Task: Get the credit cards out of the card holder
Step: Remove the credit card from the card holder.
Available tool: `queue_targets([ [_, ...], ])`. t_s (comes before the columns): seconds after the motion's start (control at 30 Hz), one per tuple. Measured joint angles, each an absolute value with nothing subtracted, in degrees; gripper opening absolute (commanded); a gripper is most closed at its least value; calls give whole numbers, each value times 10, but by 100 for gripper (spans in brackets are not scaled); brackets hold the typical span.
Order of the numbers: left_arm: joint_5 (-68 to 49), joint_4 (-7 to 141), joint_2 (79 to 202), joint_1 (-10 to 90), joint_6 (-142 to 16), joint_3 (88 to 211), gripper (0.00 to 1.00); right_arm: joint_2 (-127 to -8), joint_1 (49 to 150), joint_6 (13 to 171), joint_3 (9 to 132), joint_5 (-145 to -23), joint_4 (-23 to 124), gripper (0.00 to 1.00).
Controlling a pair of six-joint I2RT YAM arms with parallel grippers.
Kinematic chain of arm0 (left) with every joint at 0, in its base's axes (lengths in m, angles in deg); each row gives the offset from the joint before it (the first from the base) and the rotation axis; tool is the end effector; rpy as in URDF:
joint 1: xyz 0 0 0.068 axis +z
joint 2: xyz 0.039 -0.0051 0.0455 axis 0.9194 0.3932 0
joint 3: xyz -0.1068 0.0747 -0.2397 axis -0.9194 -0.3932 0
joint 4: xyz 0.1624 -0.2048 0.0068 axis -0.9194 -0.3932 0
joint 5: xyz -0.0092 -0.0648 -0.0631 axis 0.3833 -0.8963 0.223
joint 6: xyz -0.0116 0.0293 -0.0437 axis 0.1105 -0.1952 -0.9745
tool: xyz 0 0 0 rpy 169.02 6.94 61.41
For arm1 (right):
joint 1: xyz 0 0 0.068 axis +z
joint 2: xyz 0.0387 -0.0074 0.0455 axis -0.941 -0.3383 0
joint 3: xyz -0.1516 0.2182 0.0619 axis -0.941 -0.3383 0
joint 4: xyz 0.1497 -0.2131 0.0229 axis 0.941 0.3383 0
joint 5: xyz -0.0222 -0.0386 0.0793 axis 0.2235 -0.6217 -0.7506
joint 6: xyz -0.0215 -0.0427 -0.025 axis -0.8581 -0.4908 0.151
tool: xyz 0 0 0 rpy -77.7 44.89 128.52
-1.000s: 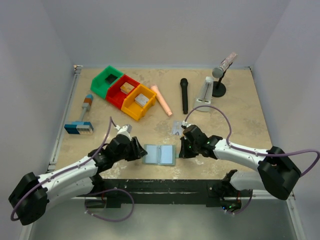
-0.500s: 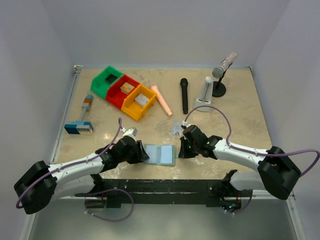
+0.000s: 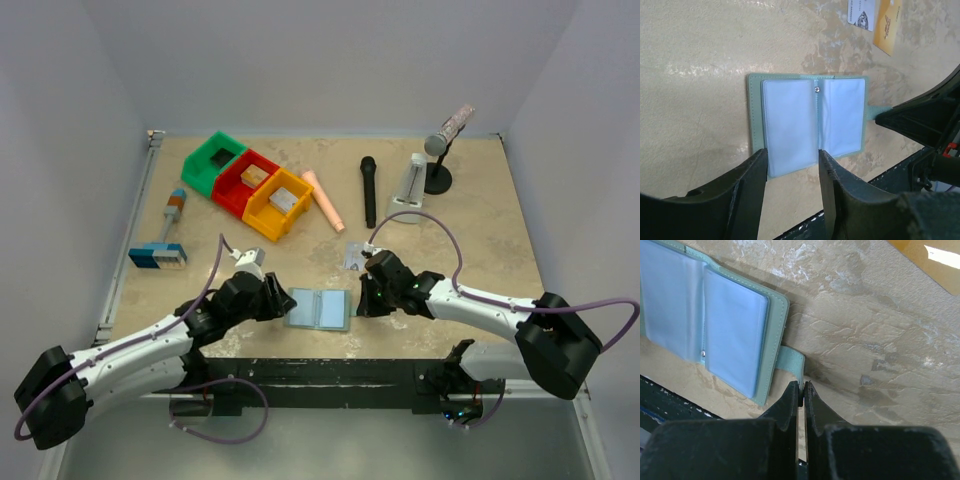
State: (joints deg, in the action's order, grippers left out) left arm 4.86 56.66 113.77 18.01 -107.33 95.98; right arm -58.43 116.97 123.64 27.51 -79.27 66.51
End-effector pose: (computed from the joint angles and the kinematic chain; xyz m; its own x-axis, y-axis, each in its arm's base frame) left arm 0.1169 -0.1280 0.1732 -0.8013 -0.3368 -0.4944 0.0477 0.7879 -0.6140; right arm 0.1544 0.1662 0.1642 -0.9087 -0.0561 -0.4137 -0.2268 0.8983 0.3764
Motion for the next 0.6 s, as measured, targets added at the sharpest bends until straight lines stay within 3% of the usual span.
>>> queue_targets([
  [0.6,22,613,1237,173,-1061,960,49,-599,1171,1237,275,-793,657,0],
])
